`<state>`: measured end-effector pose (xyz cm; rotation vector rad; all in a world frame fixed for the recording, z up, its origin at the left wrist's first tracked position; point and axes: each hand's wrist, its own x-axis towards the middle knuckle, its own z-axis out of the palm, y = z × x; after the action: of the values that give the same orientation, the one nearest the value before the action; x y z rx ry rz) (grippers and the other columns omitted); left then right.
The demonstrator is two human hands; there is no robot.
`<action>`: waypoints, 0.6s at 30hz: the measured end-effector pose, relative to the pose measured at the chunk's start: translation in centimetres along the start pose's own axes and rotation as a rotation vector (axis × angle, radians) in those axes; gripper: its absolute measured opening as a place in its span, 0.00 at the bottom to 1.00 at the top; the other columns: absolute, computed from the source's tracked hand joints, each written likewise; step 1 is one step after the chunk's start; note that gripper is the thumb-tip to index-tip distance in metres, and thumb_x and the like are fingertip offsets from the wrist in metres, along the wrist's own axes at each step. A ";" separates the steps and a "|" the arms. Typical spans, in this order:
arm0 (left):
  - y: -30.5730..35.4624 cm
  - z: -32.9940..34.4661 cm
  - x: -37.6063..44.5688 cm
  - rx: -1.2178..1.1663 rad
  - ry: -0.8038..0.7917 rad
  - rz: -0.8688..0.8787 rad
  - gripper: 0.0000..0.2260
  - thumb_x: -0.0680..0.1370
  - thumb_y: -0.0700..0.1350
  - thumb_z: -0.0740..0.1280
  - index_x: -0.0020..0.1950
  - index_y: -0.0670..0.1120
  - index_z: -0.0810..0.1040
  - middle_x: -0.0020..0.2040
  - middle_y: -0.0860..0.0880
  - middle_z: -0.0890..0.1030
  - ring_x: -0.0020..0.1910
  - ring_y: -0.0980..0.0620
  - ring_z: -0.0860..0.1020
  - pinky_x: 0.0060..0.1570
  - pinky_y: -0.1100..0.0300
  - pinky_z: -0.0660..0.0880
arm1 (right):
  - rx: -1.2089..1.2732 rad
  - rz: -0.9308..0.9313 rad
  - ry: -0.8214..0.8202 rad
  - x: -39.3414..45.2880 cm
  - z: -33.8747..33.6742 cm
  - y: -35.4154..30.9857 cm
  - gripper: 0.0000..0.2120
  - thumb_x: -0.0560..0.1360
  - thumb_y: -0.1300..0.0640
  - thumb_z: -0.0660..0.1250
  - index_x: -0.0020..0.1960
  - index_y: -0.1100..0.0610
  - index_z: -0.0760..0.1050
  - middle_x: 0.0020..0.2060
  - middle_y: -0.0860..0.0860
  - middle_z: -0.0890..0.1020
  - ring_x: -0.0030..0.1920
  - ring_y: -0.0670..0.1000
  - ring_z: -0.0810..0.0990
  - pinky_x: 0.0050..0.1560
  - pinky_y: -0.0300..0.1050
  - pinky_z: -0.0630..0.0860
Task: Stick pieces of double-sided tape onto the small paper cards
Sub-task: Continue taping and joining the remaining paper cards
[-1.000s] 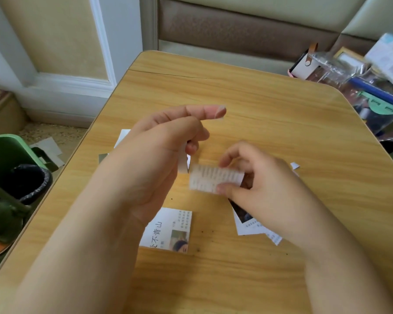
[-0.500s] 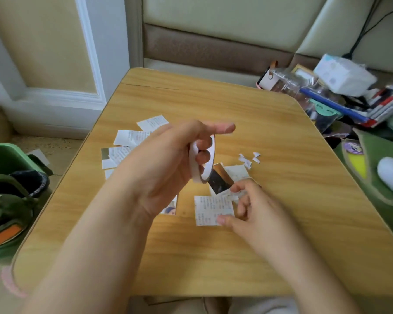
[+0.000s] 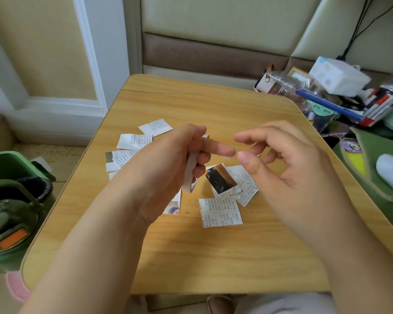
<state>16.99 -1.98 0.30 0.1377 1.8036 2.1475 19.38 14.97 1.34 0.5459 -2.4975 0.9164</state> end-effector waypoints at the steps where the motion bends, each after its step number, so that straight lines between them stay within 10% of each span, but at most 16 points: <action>1: 0.0 -0.1 0.0 0.008 0.010 -0.006 0.24 0.80 0.50 0.55 0.32 0.47 0.84 0.41 0.45 0.74 0.34 0.52 0.65 0.44 0.55 0.61 | -0.006 -0.007 -0.008 0.2 0.1 0.1 0.08 0.74 0.53 0.66 0.52 0.50 0.79 0.47 0.40 0.76 0.46 0.38 0.74 0.48 0.26 0.67; 11: 0.4 -0.3 -0.5 0.139 -0.013 0.064 0.19 0.72 0.54 0.56 0.26 0.56 0.81 0.58 0.31 0.74 0.40 0.49 0.63 0.48 0.49 0.60 | -0.018 -0.053 0.034 0.6 1.2 0.3 0.02 0.71 0.57 0.69 0.42 0.53 0.81 0.39 0.43 0.78 0.43 0.42 0.75 0.45 0.27 0.66; 18: -0.4 -0.4 0.3 0.241 0.032 -0.004 0.17 0.68 0.55 0.58 0.30 0.51 0.84 0.43 0.47 0.76 0.38 0.51 0.66 0.46 0.51 0.62 | -0.046 -0.125 0.086 -0.3 1.6 0.8 0.01 0.71 0.62 0.71 0.41 0.58 0.82 0.38 0.48 0.74 0.41 0.39 0.72 0.44 0.30 0.67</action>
<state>16.71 -2.18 -0.24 0.1569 2.0735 1.9329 18.78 14.55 -0.32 0.6268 -2.3727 0.8151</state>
